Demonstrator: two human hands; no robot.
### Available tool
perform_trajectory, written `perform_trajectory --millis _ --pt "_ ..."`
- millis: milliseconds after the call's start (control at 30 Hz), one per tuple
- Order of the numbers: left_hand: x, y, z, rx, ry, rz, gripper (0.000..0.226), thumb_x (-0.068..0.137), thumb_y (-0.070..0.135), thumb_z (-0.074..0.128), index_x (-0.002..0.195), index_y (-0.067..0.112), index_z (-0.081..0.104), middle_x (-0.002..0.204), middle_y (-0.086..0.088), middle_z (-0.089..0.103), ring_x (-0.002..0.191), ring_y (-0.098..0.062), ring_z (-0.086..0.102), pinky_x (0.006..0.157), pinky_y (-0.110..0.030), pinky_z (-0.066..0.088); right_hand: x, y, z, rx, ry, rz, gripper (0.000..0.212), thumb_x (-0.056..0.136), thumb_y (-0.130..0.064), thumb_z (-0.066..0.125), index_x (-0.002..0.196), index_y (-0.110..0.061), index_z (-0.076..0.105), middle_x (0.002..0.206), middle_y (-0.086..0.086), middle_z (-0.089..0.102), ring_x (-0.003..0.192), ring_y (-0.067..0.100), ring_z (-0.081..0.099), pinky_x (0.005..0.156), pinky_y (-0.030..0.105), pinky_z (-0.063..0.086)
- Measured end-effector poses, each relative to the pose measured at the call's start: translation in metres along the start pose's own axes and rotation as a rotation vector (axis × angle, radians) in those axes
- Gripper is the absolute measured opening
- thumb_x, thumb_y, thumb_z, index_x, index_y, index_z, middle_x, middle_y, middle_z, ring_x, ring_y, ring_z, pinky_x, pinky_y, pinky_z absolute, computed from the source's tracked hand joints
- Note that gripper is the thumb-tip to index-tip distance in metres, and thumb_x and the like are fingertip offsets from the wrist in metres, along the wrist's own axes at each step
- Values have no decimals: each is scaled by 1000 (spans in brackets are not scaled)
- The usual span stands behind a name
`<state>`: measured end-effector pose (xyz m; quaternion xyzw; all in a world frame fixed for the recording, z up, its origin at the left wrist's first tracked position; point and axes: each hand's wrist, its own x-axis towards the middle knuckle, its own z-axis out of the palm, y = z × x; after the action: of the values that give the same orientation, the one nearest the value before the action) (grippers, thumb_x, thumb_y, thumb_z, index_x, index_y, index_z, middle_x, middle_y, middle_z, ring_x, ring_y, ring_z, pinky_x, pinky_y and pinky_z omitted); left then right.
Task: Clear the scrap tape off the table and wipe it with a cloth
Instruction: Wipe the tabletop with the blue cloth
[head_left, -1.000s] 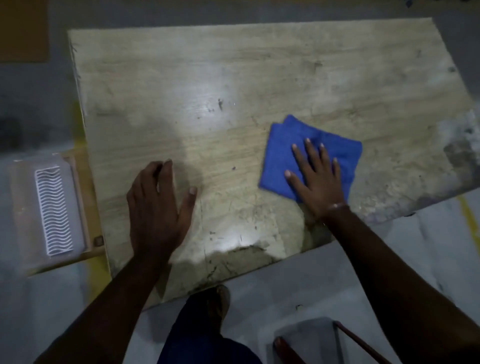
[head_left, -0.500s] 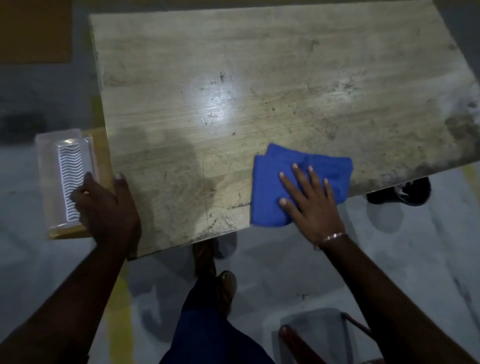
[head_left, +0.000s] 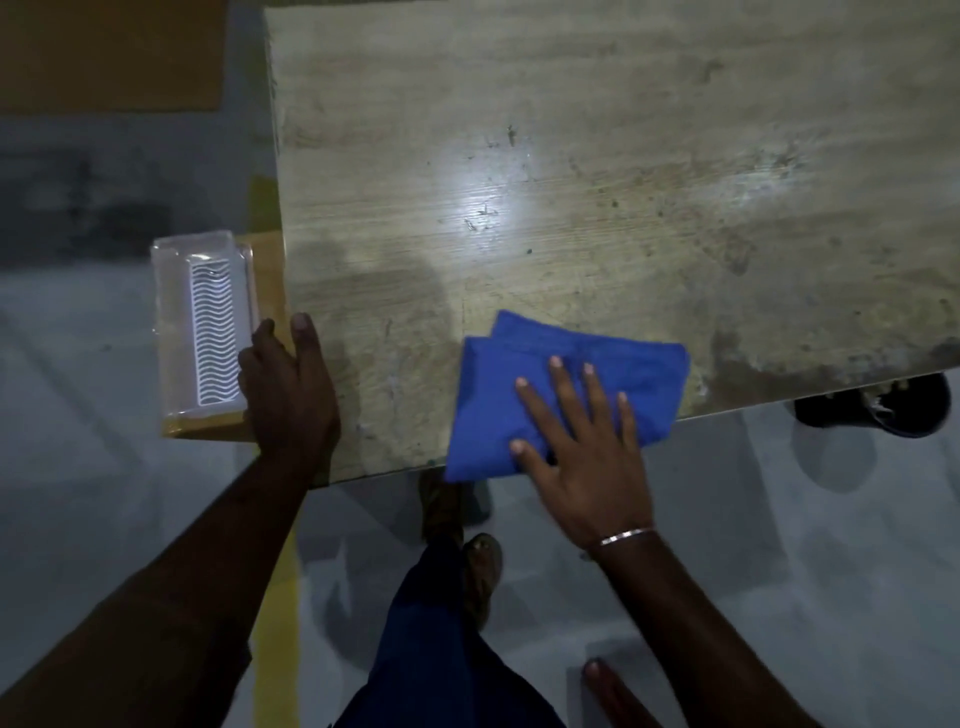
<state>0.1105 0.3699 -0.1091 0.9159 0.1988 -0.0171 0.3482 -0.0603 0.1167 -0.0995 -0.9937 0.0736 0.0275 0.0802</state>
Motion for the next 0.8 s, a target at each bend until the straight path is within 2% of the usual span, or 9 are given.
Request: perform_trajectory --millis 133,267,400,533,600,700,800 --pt "-3 -1 1 71 4 40 76 105 69 22 153 14 41 148 -20 50 137 -39 47 111 -58 41 68 32 -7 -48 7 90 63 105 -65 21 164 -42 17 175 -4 7 162 26 6 126 58 12" --pt "-3 0 1 131 17 58 72 106 65 26 152 12 42 145 -21 51 135 -41 48 108 -59 42 164 -7 -4 2 -1 102 65 104 -67 18 164 -43 11 176 -5 0 162 27 -1 127 59 3" --pt "-6 3 0 178 26 42 70 106 63 28 151 12 43 142 -23 52 132 -43 49 104 -60 43 149 -71 8 -18 26 -120 63 105 -65 26 164 -41 20 175 -4 11 162 26 6 126 58 8" --pt "-3 1 0 194 29 55 72 105 67 25 149 13 44 138 -23 53 128 -44 51 100 -62 46 95 -44 -1 -13 -28 -240 61 106 -66 30 162 -45 21 174 -9 11 162 21 4 127 56 14" --pt "-3 0 1 184 31 60 72 104 68 24 148 14 44 136 -22 54 127 -44 52 99 -62 47 107 -5 -9 -54 -52 -185 63 104 -66 30 163 -46 19 175 -9 8 162 22 4 126 57 15" --pt "0 0 1 189 28 61 70 105 66 25 149 15 43 135 -22 54 126 -44 53 100 -60 46 180 39 -20 -81 -55 18 66 102 -67 22 163 -44 16 175 -7 6 162 27 5 125 61 14" --pt "1 2 0 178 27 58 72 104 66 24 153 16 41 138 -21 53 129 -43 51 101 -59 45 274 30 -26 -13 -6 156 64 103 -67 21 163 -46 11 175 -6 4 162 28 2 126 63 9"
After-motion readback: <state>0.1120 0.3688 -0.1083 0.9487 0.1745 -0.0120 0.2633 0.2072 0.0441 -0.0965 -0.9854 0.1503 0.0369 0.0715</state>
